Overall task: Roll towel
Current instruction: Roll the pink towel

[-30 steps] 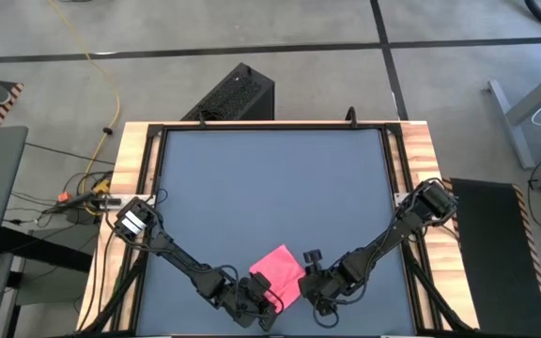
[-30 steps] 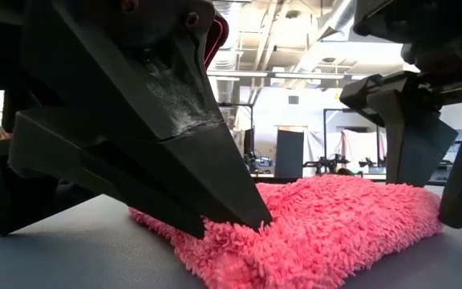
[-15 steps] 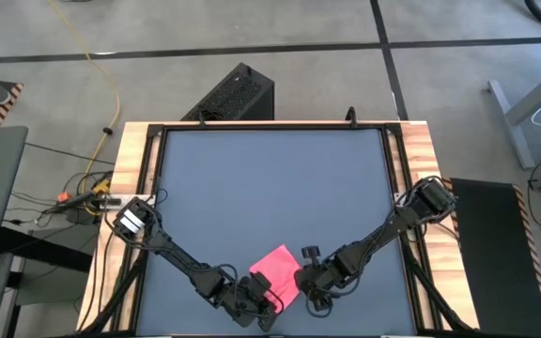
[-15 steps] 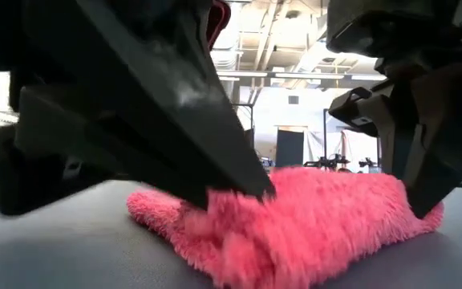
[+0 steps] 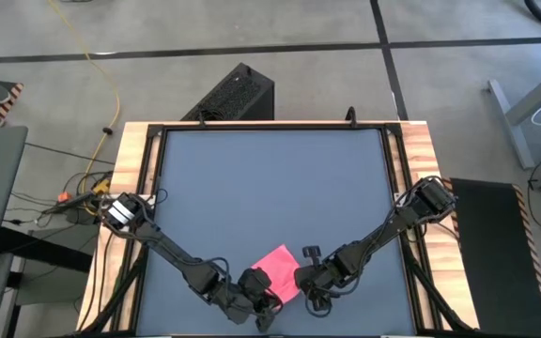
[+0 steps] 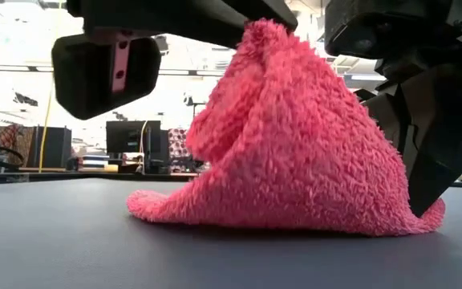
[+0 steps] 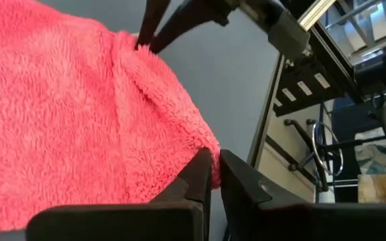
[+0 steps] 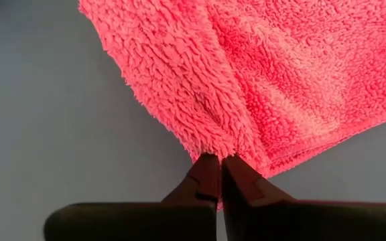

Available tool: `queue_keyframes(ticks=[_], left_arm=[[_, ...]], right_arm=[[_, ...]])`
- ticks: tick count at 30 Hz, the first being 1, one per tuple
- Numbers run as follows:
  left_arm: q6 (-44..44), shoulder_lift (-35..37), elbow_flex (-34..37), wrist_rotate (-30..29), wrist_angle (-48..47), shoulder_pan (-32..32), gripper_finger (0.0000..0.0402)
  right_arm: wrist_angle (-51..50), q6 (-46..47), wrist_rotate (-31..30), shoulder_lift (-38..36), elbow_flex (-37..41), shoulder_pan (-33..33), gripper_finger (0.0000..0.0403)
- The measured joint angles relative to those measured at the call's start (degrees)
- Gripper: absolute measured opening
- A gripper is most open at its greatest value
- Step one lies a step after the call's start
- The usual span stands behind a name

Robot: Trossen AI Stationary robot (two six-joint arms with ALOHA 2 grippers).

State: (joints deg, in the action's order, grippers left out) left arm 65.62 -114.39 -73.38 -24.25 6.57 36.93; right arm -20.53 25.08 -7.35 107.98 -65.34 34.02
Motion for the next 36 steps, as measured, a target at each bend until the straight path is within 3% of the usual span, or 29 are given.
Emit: queue_keyframes(ticks=[5, 8, 15, 19, 22, 25, 31, 36], left_arm=[[0.2, 0.0, 0.0, 3.0, 0.0, 0.2, 0.0036], [-3.5, 0.0, 0.0, 1.9, 3.2, 0.7, 0.0057], [-3.1, 0.1, 0.0, 3.1, 2.8, 0.8, 0.0112], [-1.4, 0.1, -1.8, 8.7, -9.7, 0.3, 0.0118], [-4.6, 0.1, -7.0, 8.6, -23.9, 0.6, 0.0114], [-11.1, 0.1, -12.8, 6.6, -32.0, 1.0, 0.0111], [-20.8, 0.1, -21.5, 4.5, -36.1, -0.8, 0.0110], [-22.9, 0.1, -22.6, 9.3, -37.2, -3.3, 0.0110]], right_arm=[[0.1, 0.4, 0.9, 0.0, 0.0, -0.2, 0.0037], [0.1, 1.5, 1.5, 0.1, 0.0, -0.7, 0.0054], [0.1, 1.5, 1.6, 0.1, 0.0, -1.2, 0.0058], [0.1, 1.5, 1.6, 0.1, 0.0, -1.2, 0.0058], [0.1, 1.5, 1.5, 0.1, 0.0, -1.2, 0.0058], [0.1, 1.8, 1.4, 0.1, 0.1, -1.2, 0.0058], [0.1, 1.9, 1.0, 0.1, 0.1, -1.2, 0.0058], [0.1, 1.9, 1.0, 0.1, 0.1, -1.2, 0.0058]])
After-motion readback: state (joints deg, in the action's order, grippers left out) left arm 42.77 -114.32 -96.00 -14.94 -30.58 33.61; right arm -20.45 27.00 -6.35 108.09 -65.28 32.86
